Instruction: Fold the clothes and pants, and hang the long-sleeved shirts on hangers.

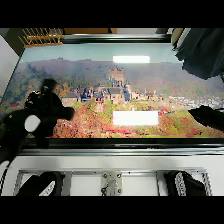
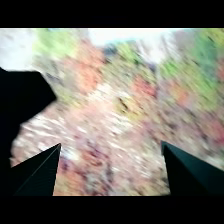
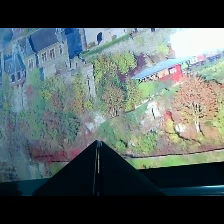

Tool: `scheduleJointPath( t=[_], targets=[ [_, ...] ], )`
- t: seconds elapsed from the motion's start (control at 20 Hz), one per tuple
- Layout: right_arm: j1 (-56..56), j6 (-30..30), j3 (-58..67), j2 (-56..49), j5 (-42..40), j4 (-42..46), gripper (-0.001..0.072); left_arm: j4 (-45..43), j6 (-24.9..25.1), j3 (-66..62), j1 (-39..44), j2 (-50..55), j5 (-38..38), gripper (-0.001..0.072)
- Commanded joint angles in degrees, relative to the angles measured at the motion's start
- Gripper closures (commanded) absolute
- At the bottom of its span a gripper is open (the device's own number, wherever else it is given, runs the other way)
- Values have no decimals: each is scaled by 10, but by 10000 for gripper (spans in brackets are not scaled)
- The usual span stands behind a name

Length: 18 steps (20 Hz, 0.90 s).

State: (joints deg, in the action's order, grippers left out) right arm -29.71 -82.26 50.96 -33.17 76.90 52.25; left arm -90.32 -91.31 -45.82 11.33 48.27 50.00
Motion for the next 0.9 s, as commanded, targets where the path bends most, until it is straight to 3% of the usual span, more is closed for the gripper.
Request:
scheduleJointPath(
  t=[0.0,0.25,0.65,0.7,0.8,0.85],
  targets=[
    [0,0,0,0,0,0,697,-119,10,-60,-110,63,-49,4],
    [0,0,0,0,0,0,697,-115,9,-118,-223,245,-30,4],
    [0,0,0,0,0,0,696,-118,9,-119,-226,365,-24,18],
    [0,0,0,0,0,0,697,-117,7,-119,-226,365,-21,145],
    [0,0,0,0,0,0,697,-115,3,-119,-226,353,-14,592],
    [0,0,0,0,0,0,697,-115,3,-119,-221,336,-14,699]
  ],
)
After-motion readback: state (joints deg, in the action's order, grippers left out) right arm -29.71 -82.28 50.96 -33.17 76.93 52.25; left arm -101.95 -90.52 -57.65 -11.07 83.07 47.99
